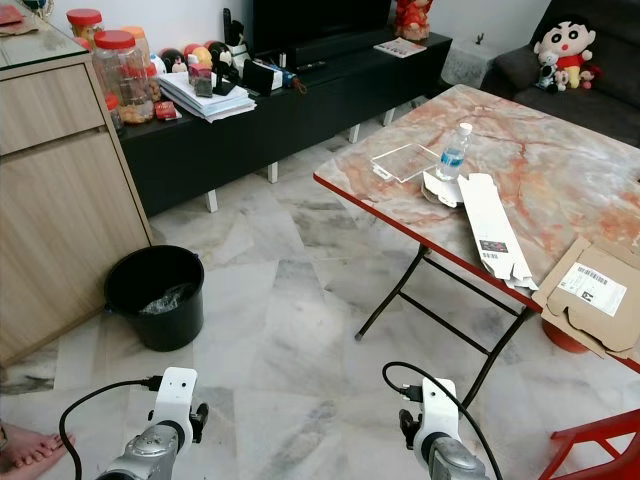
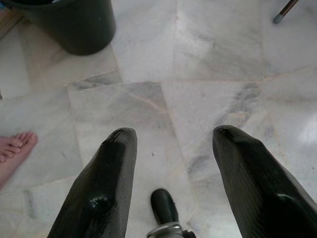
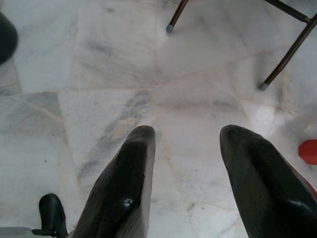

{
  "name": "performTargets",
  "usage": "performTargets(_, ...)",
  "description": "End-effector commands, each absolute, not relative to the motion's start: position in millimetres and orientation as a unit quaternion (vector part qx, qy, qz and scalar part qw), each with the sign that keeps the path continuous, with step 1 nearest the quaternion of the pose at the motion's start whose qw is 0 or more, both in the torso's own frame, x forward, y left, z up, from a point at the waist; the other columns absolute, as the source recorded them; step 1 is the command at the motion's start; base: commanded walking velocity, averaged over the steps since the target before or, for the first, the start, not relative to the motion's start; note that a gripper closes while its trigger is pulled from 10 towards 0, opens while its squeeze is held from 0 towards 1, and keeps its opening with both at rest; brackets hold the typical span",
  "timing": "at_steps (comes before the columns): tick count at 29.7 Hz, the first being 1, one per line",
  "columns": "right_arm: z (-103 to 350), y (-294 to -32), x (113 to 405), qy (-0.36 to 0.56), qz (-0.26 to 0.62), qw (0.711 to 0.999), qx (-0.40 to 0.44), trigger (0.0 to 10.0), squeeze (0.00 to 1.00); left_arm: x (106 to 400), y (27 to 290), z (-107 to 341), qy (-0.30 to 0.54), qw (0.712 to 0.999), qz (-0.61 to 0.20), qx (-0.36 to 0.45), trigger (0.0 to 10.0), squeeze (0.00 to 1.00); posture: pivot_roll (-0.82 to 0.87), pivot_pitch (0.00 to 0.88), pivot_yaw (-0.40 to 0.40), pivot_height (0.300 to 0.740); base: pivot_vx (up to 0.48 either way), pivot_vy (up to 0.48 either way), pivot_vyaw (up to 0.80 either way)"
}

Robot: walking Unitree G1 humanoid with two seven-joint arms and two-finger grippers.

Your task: Picking trash to rubbish bin

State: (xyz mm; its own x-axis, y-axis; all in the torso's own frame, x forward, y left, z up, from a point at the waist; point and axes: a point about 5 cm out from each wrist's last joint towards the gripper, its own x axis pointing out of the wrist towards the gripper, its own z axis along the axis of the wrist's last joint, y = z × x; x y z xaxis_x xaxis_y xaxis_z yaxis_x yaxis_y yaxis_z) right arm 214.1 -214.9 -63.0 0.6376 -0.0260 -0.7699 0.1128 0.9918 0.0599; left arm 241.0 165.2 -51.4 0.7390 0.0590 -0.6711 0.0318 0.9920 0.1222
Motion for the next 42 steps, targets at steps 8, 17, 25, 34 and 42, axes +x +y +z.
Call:
performTargets(8, -63.9, -218.0, 211.5, 0.425, -0.048, 0.903, 0.049, 10.0, 0.00, 240.3, 164.7, -52.1, 0.365, 0.929, 0.002, 0.067, 10.0, 0.00, 0.00, 0.006, -0.112, 0.740, 0.000, 0.000, -0.79)
performTargets(17, -64.1, -216.9, 211.7, 0.424, -0.048, 0.903, 0.049, 10.0, 0.00, 240.9, 167.0, -51.7, 0.367, 0.926, 0.000, 0.087, 10.0, 0.00, 0.00, 0.013, -0.109, 0.740, 0.000, -0.200, -0.79)
performTargets(25, -63.8, -216.0, 212.5, 0.425, -0.046, 0.903, 0.050, 10.0, 0.00, 240.2, 168.2, -52.4, 0.373, 0.924, 0.007, 0.084, 10.0, 0.00, 0.00, 0.009, -0.108, 0.740, 0.000, -0.059, -0.79)
performTargets(34, -63.5, -216.0, 213.1, 0.424, -0.046, 0.903, 0.049, 10.0, 0.00, 241.2, 168.3, -51.7, 0.371, 0.925, 0.009, 0.085, 10.0, 0.00, 0.00, 0.008, -0.108, 0.740, 0.000, 0.000, -0.79)
performTargets(42, -62.9, -217.1, 213.6, 0.424, -0.046, 0.903, 0.047, 10.0, 0.00, 240.8, 169.1, -52.0, 0.373, 0.923, 0.010, 0.096, 10.0, 0.00, 0.00, 0.007, -0.112, 0.740, 0.000, -0.180, -0.79)
